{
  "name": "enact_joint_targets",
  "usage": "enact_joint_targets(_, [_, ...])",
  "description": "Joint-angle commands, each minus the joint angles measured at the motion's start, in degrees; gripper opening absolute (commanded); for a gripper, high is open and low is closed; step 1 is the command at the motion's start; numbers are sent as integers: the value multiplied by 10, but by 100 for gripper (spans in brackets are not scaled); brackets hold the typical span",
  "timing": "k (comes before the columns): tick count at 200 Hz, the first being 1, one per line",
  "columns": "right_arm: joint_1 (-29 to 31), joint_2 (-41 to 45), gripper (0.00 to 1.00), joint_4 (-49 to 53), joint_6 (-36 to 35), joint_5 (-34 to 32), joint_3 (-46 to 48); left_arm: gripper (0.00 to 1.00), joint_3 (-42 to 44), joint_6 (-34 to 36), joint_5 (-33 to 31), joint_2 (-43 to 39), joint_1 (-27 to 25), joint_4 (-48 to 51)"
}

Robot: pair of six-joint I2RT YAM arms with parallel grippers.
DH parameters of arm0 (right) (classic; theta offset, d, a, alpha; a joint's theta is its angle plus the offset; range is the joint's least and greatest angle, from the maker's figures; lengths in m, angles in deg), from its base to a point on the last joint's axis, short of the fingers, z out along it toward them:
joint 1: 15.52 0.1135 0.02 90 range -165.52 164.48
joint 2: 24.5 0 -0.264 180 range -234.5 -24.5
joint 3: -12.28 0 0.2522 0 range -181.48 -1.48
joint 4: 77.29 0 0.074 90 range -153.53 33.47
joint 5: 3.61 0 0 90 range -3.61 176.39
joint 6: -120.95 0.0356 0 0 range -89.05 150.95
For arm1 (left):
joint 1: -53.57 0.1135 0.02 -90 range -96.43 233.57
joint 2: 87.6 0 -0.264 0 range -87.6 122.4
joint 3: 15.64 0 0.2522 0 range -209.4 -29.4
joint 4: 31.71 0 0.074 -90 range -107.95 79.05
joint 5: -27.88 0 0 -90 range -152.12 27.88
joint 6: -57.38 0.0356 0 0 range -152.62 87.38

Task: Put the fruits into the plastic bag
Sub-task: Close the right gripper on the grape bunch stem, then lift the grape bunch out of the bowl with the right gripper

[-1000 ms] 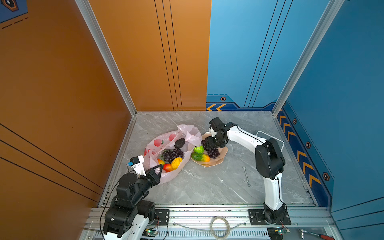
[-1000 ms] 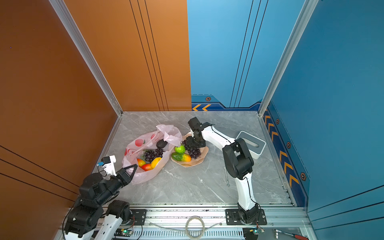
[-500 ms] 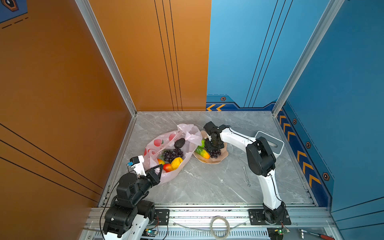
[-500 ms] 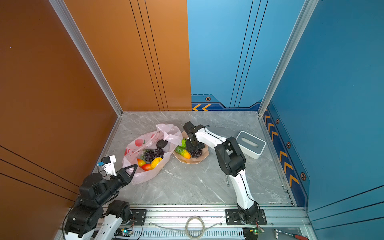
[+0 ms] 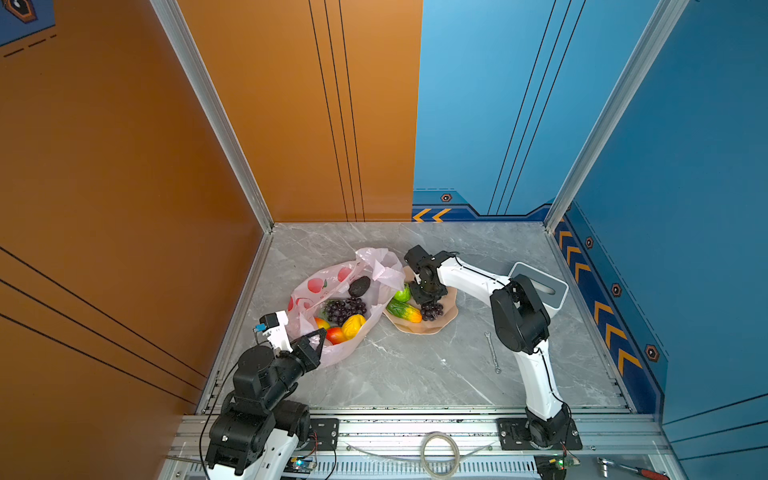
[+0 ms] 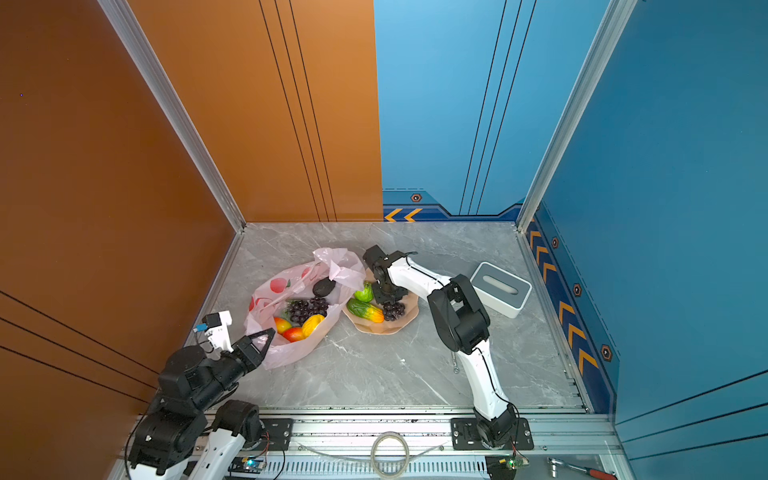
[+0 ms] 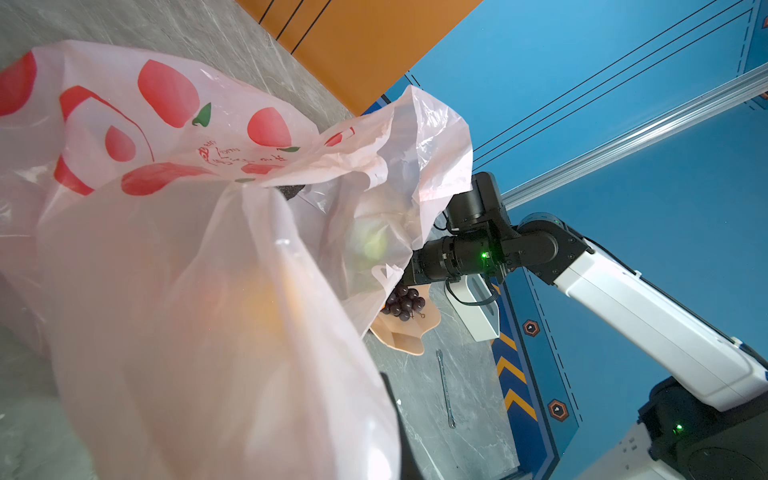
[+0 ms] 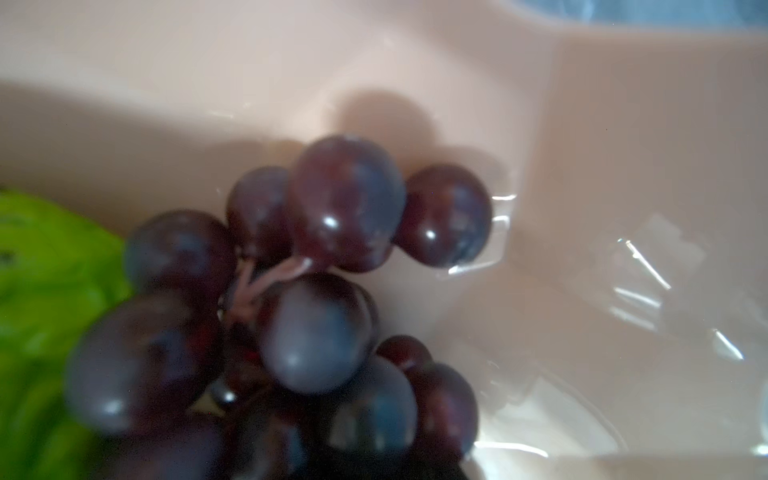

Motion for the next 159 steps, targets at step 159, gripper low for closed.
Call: enact_joint_targets(159, [-87,191,18,-204,142,297,185,0,-1,-3,7,-6,5,8])
